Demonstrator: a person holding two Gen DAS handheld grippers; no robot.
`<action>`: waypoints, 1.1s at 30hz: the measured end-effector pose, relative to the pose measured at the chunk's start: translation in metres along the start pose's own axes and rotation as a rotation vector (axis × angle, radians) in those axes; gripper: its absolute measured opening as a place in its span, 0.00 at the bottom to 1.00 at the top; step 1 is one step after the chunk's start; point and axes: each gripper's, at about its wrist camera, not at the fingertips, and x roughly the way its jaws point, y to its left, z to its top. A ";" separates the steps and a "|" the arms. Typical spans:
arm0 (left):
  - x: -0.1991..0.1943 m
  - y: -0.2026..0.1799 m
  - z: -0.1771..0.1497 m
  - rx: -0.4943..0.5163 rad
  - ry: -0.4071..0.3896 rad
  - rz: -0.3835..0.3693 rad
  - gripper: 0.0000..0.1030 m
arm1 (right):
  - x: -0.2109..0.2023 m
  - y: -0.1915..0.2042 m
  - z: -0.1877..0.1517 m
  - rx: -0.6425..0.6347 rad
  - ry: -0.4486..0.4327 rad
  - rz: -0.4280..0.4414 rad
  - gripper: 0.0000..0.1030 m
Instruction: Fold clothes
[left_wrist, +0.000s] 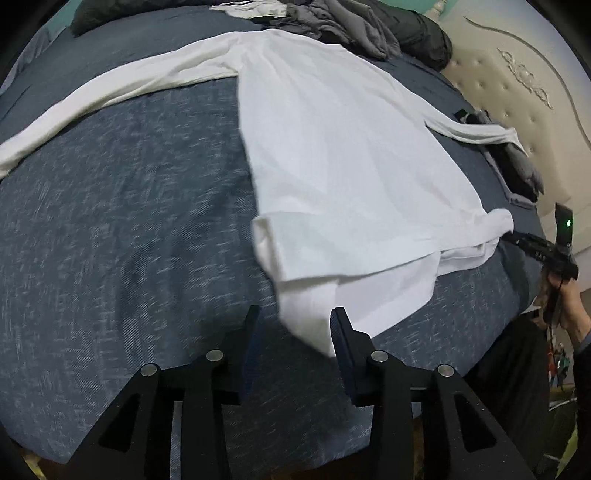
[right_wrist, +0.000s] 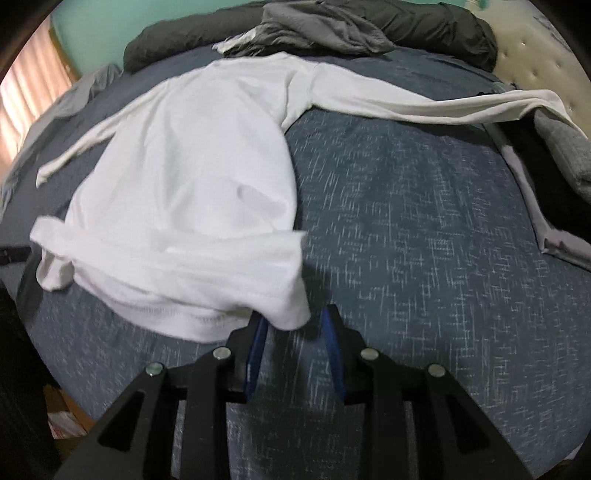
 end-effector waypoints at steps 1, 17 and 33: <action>0.002 -0.003 0.002 0.005 -0.004 0.003 0.39 | -0.001 -0.001 0.002 0.012 -0.013 0.004 0.30; -0.002 0.017 0.009 -0.003 -0.044 0.091 0.39 | 0.003 -0.012 0.018 0.117 -0.047 0.068 0.29; 0.012 0.015 0.022 -0.010 -0.062 0.059 0.12 | 0.009 0.001 0.022 0.101 -0.026 0.100 0.19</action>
